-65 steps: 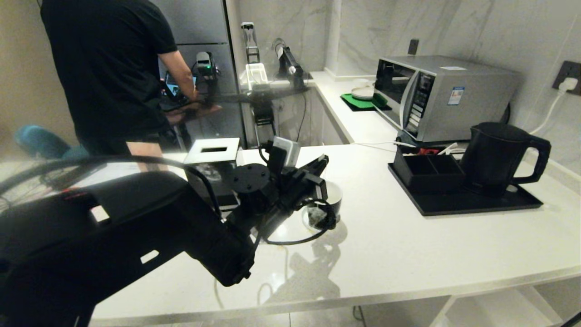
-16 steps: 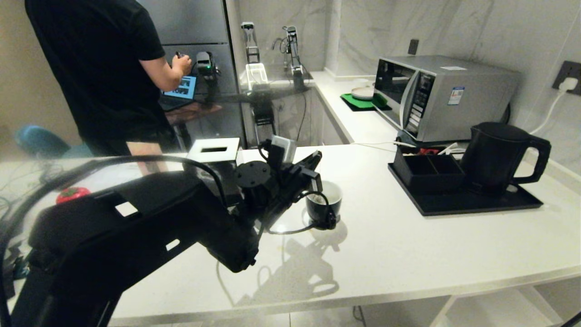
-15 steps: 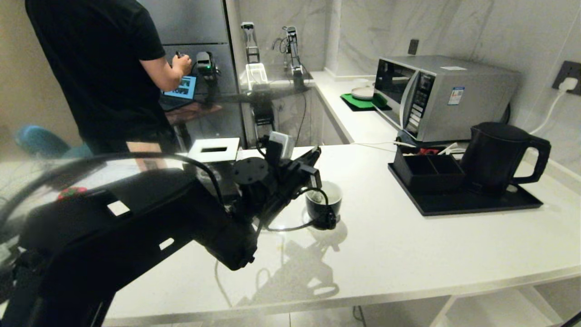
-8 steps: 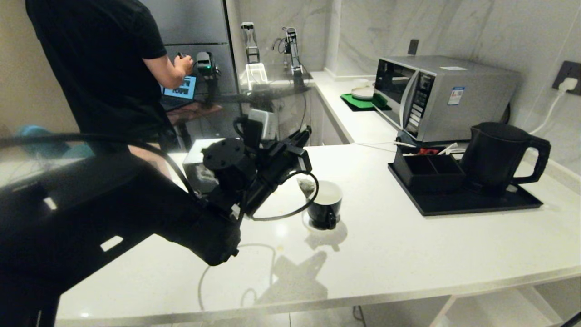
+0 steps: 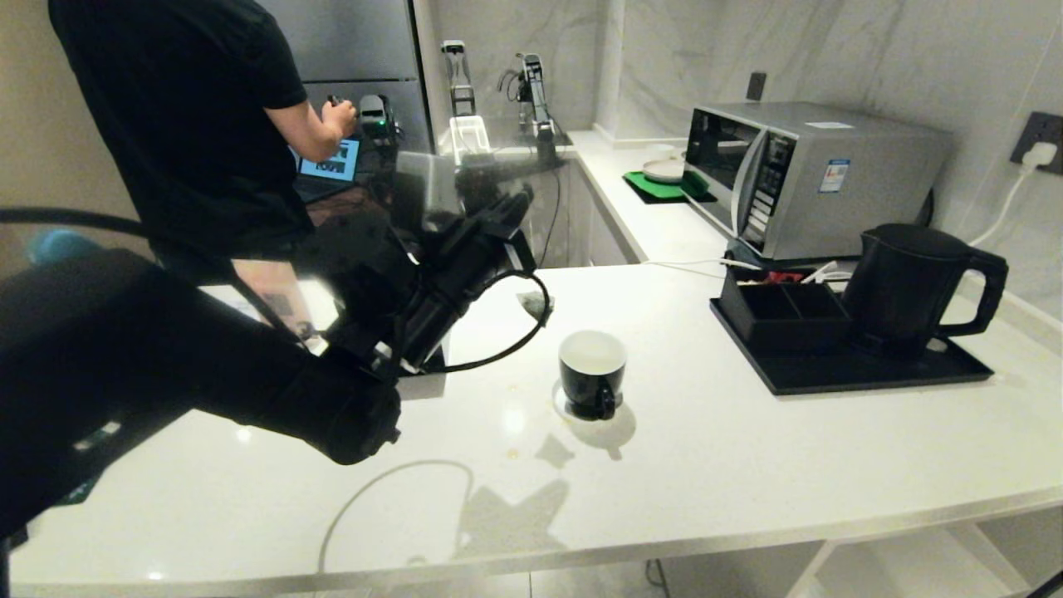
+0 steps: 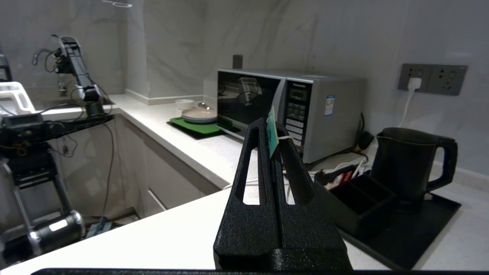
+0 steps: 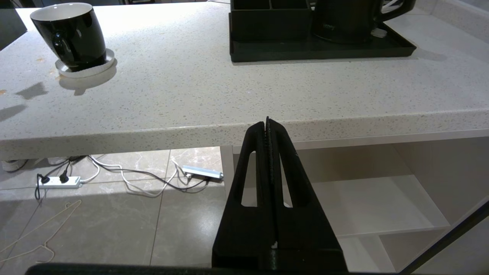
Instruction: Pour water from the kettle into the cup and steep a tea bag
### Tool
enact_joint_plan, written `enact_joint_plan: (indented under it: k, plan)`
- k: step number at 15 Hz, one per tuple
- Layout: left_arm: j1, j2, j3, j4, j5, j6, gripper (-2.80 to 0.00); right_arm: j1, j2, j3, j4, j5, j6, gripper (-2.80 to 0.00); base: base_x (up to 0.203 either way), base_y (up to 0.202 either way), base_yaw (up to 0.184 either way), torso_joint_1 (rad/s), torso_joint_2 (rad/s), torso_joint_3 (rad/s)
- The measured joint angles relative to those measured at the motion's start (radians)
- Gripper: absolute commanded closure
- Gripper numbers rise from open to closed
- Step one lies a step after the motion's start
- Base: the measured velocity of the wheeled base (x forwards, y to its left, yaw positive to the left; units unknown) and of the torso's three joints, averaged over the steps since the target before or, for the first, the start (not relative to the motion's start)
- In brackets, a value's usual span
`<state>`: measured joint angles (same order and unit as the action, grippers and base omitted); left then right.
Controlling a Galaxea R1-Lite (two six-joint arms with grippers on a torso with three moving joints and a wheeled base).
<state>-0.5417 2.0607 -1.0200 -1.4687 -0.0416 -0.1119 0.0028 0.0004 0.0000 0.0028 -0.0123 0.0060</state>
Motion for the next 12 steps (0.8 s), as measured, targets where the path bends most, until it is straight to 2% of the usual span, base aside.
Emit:
enact_joint_plan:
  k: [6,8,12]
  plan:
    - [0.058,-0.054,0.036,0.006,-0.004,0.000,0.00,0.000,0.000,0.000,0.000,0.000,0.000,0.00,0.000,0.000,0.000,0.000,0.00,0.000]
    - [0.093,-0.071,0.038,0.028,-0.004,-0.001,0.00,0.000,0.000,0.000,0.000,0.000,0.000,0.00,0.000,0.000,0.000,0.000,0.00,0.000]
    - [0.117,-0.112,0.048,0.085,-0.005,0.000,0.00,0.000,0.000,0.000,0.000,0.000,0.000,0.00,0.000,0.000,0.000,0.000,0.00,0.000]
